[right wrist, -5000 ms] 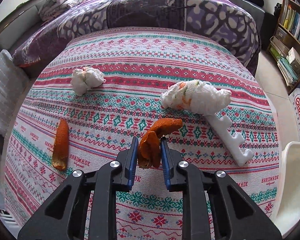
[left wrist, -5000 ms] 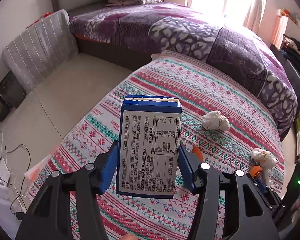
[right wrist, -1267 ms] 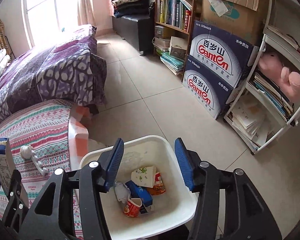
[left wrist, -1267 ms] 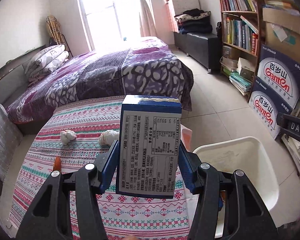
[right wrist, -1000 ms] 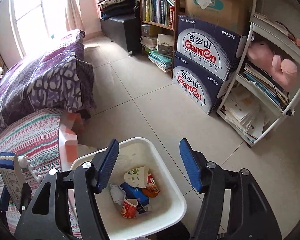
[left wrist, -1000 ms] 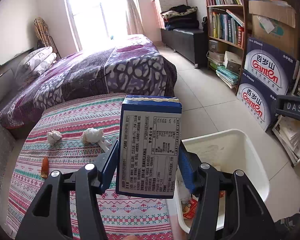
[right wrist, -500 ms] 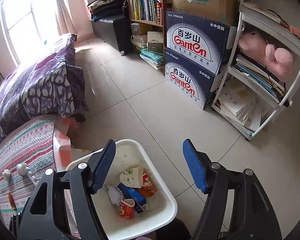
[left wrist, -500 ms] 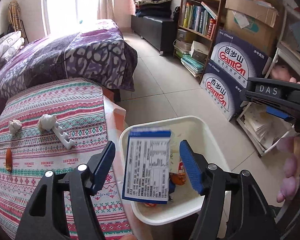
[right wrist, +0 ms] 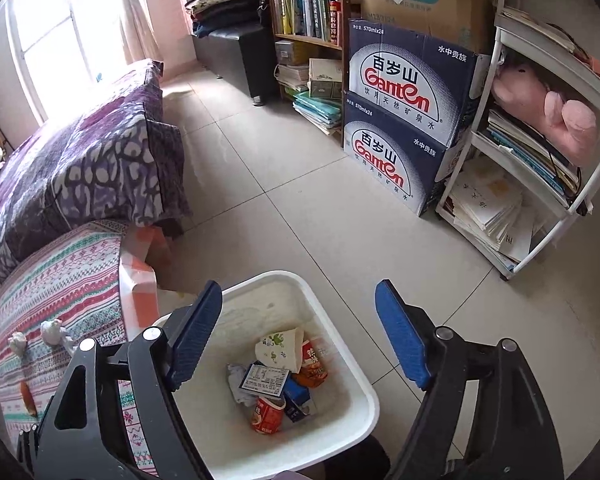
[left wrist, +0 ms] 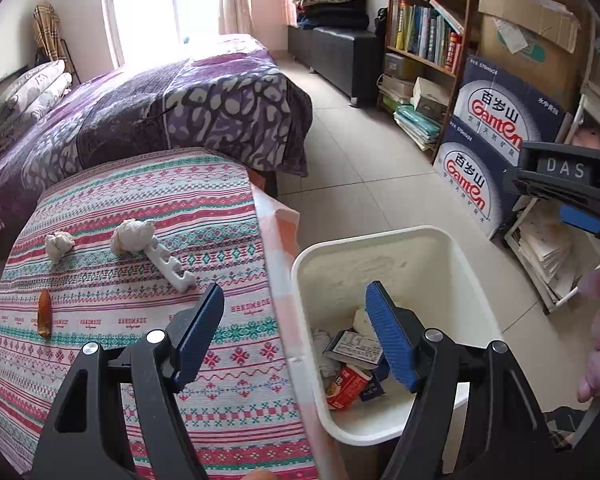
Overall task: Collect trash
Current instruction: 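Grasp the long orange peel with the left tool while the right tool grasps the white toe separator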
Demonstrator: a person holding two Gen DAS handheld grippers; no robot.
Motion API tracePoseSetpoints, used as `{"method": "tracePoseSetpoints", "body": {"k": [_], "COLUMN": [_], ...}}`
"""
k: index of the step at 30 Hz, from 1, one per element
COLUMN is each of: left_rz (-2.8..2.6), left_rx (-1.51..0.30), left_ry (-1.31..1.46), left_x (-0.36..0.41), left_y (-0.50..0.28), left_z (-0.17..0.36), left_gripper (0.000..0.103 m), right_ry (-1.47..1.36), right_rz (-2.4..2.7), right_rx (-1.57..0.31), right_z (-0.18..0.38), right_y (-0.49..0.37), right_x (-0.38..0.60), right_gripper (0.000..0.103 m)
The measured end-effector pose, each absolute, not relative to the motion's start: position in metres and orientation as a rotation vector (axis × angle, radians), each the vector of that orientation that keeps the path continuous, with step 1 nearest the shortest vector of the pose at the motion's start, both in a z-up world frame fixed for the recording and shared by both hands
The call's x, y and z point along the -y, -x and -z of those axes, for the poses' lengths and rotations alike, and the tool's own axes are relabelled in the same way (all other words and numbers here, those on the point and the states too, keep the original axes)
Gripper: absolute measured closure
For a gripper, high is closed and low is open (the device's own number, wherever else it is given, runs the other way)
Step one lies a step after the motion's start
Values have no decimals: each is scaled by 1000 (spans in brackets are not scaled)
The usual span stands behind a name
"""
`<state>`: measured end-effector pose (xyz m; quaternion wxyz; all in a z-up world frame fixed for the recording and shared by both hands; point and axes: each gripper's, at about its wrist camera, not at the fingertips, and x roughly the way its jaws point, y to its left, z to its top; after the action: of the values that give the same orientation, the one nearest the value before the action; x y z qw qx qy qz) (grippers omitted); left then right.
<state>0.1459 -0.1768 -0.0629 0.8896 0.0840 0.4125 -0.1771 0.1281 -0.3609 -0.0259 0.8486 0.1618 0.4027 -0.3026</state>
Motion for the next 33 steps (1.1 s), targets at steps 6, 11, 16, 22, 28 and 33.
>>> {"method": "tracePoseSetpoints", "body": {"k": [6, 11, 16, 22, 28, 33], "left_rz": [243, 114, -18, -183, -285, -317], "left_rx": [-885, -950, -1002, -1040, -1077, -1105], "left_ry": [-211, -199, -158, -97, -24, 6], "left_x": [137, 90, 32, -37, -89, -113], "left_y": [-168, -193, -219, -248, -271, -284], "left_z": [81, 100, 109, 119, 129, 144], "left_gripper": [28, 28, 28, 28, 28, 28], "right_ry": [-307, -243, -177, -75, 0, 50], "right_rz": [593, 551, 491, 396, 280, 182], "right_rx": [-883, -915, -958, -1007, -1053, -1025], "right_z": [33, 42, 54, 77, 104, 117], "right_y": [-145, -166, -189, -218, -246, -263], "right_x": [335, 302, 264, 214, 164, 130], "right_gripper": [24, 22, 22, 19, 18, 18]}}
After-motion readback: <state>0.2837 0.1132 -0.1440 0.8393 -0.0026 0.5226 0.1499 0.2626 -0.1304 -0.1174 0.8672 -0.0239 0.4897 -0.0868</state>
